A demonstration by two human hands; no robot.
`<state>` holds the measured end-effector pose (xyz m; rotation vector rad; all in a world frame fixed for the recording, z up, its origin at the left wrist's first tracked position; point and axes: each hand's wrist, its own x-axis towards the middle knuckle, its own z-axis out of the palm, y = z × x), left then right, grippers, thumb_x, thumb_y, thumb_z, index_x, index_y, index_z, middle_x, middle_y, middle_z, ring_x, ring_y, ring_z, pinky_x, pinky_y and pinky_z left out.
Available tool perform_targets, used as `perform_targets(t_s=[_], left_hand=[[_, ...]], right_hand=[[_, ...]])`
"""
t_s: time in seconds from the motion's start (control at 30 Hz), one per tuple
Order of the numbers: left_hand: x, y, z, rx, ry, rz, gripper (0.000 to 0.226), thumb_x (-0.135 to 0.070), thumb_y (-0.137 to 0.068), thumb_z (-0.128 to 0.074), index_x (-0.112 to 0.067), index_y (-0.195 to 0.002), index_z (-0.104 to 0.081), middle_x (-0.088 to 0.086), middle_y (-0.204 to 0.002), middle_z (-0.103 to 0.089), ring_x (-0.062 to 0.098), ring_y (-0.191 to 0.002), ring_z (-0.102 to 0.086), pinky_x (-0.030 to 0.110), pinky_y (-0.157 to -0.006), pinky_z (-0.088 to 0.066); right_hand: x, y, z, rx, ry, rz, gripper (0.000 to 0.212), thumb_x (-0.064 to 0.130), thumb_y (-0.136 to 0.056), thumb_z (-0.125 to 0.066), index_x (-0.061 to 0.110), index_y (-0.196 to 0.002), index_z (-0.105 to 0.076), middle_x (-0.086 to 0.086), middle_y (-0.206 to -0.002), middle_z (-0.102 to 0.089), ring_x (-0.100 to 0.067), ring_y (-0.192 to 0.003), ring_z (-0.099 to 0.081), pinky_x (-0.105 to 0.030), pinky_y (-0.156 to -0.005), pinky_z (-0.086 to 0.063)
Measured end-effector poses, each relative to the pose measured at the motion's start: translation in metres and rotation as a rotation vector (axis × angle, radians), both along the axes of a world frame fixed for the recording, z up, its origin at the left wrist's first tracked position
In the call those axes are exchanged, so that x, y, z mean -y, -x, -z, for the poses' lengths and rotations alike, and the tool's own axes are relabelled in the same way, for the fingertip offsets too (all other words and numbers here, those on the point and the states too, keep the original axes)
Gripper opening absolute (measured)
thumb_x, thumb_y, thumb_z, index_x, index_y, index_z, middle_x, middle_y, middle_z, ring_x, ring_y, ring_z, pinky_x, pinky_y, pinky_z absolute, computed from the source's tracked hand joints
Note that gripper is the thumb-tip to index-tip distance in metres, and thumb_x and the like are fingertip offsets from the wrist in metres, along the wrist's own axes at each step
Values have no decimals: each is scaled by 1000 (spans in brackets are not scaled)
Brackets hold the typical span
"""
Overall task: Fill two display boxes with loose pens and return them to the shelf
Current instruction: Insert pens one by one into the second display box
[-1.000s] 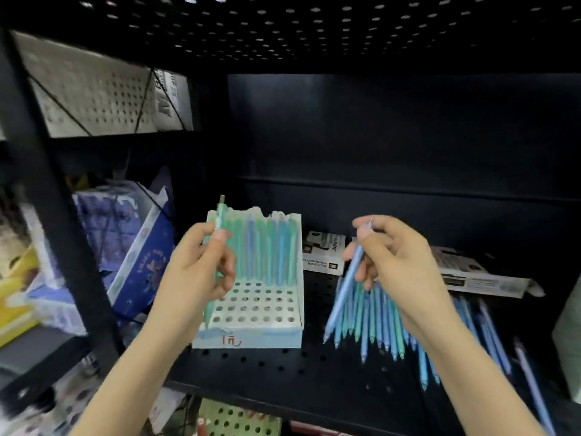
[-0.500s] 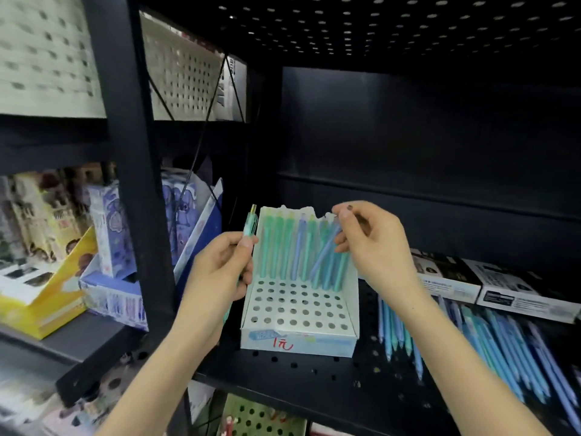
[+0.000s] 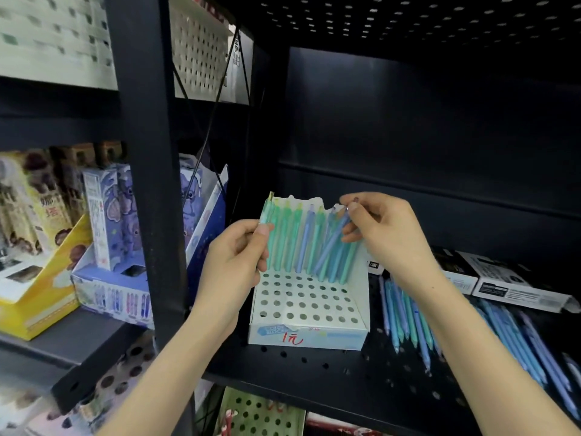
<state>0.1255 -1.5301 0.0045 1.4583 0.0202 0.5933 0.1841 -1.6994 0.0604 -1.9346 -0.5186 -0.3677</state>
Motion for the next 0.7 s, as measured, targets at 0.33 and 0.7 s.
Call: perform_targets(t_s=[0.33, 0.7], left_hand=[[-1, -1, 4, -10, -20, 17, 14, -23, -94, -51, -24, -94, -65, -10, -58, -50, 2, -55, -46, 19, -52, -36], [-3, -5, 9, 1, -55, 18, 15, -24, -93, -51, -29, -91, -65, -12, -58, -52, 3, -58, -47, 20, -59, -38]], right_hand=[[-10, -4, 3, -38, 78, -4, 18, 7, -93, -48, 15, -102, -61, 0, -80, -68, -6, -61, -64, -16, -62, -53], [-20, -25, -3, 186, 503, 320, 8, 32, -82, -61, 34, -86, -69, 5, -98, -54, -16, -98, -49, -24, -73, -34]])
